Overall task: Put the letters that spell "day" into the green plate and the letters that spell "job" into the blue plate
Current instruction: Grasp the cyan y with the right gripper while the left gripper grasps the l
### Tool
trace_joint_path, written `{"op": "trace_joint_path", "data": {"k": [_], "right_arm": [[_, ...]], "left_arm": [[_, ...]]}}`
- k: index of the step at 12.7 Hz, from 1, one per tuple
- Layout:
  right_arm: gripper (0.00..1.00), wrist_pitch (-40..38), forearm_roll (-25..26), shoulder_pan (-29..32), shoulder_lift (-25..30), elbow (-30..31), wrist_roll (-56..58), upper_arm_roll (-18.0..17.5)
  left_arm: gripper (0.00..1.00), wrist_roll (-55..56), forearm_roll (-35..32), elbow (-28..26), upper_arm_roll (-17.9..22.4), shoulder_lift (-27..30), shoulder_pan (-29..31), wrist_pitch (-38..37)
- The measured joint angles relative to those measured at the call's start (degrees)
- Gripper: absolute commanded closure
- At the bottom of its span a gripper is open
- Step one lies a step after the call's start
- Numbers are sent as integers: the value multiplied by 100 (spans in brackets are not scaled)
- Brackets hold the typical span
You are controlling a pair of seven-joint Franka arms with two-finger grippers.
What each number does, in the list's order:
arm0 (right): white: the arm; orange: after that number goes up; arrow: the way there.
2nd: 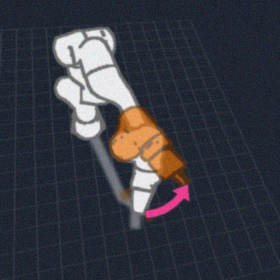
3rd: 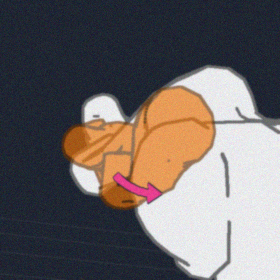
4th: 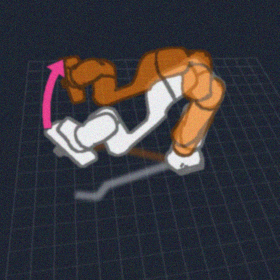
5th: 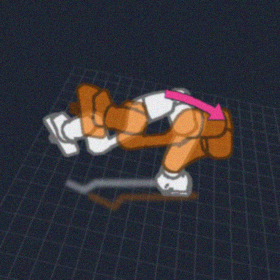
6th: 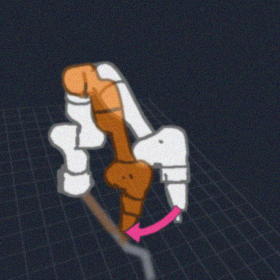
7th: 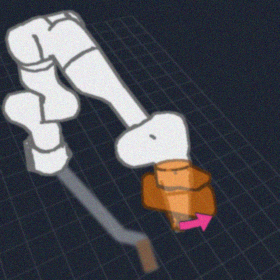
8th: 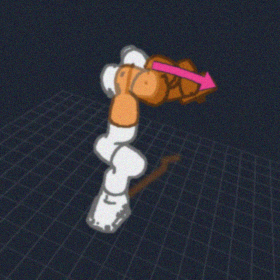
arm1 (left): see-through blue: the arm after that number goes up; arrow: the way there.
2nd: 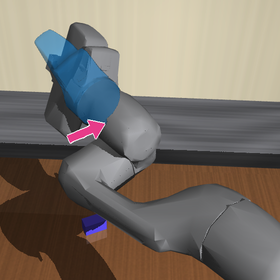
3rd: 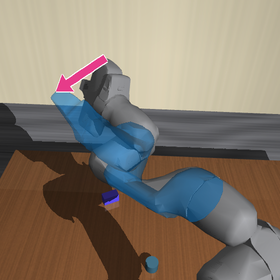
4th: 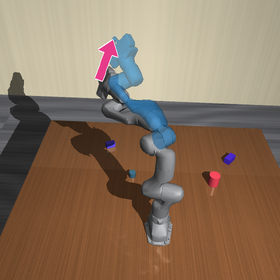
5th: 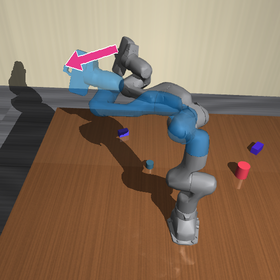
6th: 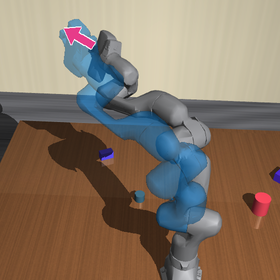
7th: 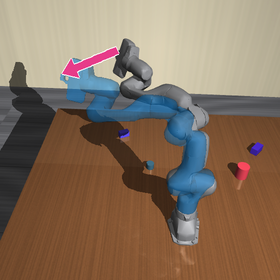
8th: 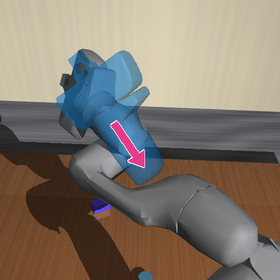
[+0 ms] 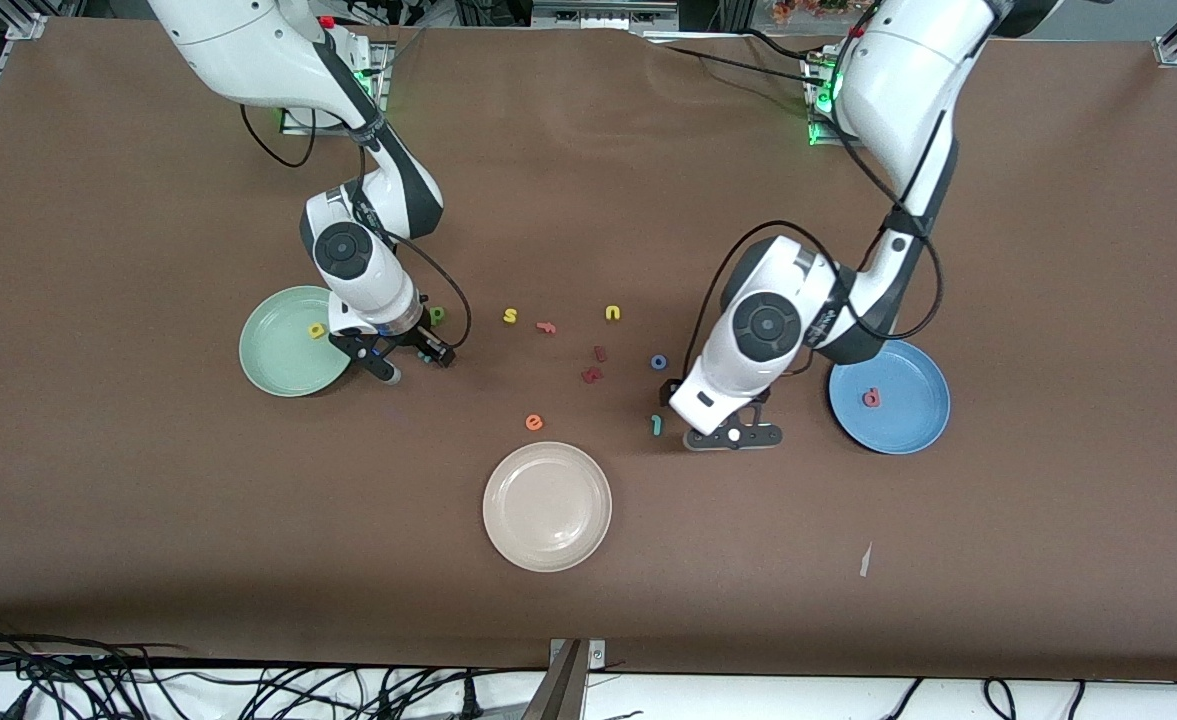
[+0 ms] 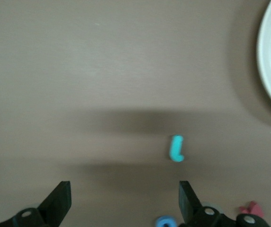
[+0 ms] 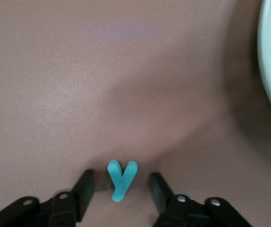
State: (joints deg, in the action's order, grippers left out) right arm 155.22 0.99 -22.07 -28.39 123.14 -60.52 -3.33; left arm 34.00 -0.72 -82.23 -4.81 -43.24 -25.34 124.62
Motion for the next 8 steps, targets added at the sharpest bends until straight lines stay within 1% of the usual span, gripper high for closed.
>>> {"op": "trace_joint_path", "data": {"k": [1, 2, 3, 4, 6, 8], "right_arm": [[85, 0, 0, 0, 23, 3, 0, 1], [94, -12, 1, 1, 35, 5, 1, 4], [99, -16, 1, 0, 44, 6, 4, 4], [100, -55, 2, -1, 64, 5, 7, 4], [100, -390, 5, -1, 136, -19, 31, 7], [100, -897, 12, -1, 294, -167, 197, 74]], "left_arm": [[0, 149, 0, 190, 3, -191, -85, 0], [0, 255, 0, 344, 4, -355, -152, 0], [0, 369, 0, 498, 11, -524, -217, 1], [1, 460, 0, 631, 18, -671, -270, 2], [10, 609, 0, 898, 40, -937, -343, 4], [21, 638, 0, 1047, 43, -1094, -356, 4]]}}
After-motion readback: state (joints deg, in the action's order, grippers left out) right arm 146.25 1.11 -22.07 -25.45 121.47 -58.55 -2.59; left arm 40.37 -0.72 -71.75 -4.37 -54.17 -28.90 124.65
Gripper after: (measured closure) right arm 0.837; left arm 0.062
